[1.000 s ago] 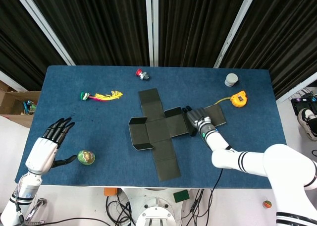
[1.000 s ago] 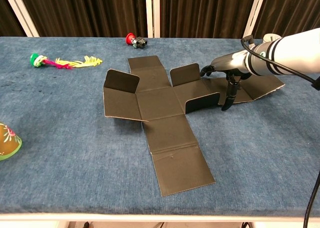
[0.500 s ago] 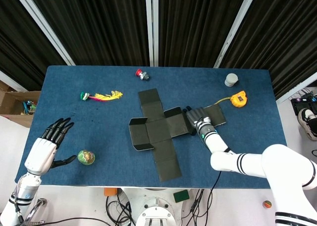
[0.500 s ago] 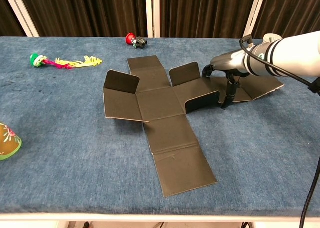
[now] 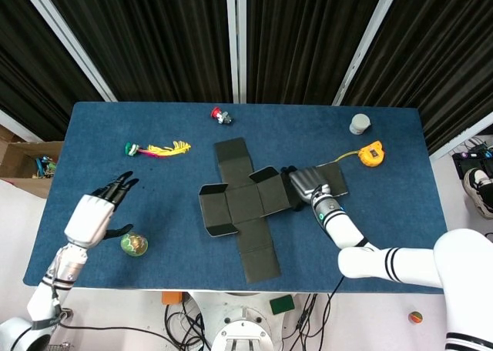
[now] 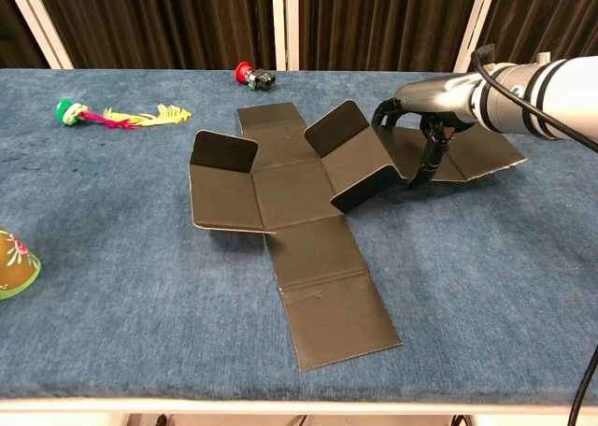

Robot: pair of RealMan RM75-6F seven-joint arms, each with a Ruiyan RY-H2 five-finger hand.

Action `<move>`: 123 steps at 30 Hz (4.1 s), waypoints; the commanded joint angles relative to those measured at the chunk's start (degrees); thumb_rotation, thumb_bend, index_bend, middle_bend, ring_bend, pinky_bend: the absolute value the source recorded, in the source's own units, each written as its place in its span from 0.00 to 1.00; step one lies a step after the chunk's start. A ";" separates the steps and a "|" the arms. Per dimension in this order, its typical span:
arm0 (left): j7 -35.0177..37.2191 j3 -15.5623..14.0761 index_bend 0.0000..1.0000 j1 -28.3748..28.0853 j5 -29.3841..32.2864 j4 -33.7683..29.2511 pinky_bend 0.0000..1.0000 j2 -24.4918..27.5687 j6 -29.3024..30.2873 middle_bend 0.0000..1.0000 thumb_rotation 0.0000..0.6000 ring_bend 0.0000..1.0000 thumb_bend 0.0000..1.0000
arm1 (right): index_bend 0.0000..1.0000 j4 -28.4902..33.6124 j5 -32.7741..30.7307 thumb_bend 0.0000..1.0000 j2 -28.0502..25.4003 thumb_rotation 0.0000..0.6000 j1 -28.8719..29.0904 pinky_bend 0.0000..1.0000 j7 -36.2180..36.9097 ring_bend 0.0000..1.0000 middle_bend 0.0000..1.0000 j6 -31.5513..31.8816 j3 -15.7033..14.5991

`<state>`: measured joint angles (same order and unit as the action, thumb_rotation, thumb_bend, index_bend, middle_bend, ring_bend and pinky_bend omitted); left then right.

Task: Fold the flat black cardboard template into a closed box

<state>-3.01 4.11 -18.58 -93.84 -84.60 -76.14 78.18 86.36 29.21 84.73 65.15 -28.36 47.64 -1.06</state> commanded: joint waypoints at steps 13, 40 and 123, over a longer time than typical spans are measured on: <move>-16.17 4.61 0.00 -13.94 9.19 9.77 0.87 -16.08 -16.91 0.00 1.00 0.48 0.04 | 0.37 -1.19 2.98 0.36 1.40 1.00 -2.16 1.00 -0.94 0.69 0.35 -0.04 1.98; 15.34 6.69 0.00 -19.15 9.79 12.65 0.87 -26.78 -17.37 0.00 1.00 0.46 0.04 | 0.37 0.93 16.29 0.36 0.94 1.00 -2.32 1.00 -8.58 0.69 0.36 2.68 1.70; 67.30 -7.06 0.24 -24.00 3.73 10.56 0.87 -18.71 -28.34 0.24 1.00 0.48 0.04 | 0.00 -1.91 57.07 0.15 -1.03 1.00 -4.03 1.00 25.74 0.59 0.00 0.38 4.44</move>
<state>64.30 -2.98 -42.63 -90.11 -73.94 -94.93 49.73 83.11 87.71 84.82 61.97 -5.50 48.67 2.52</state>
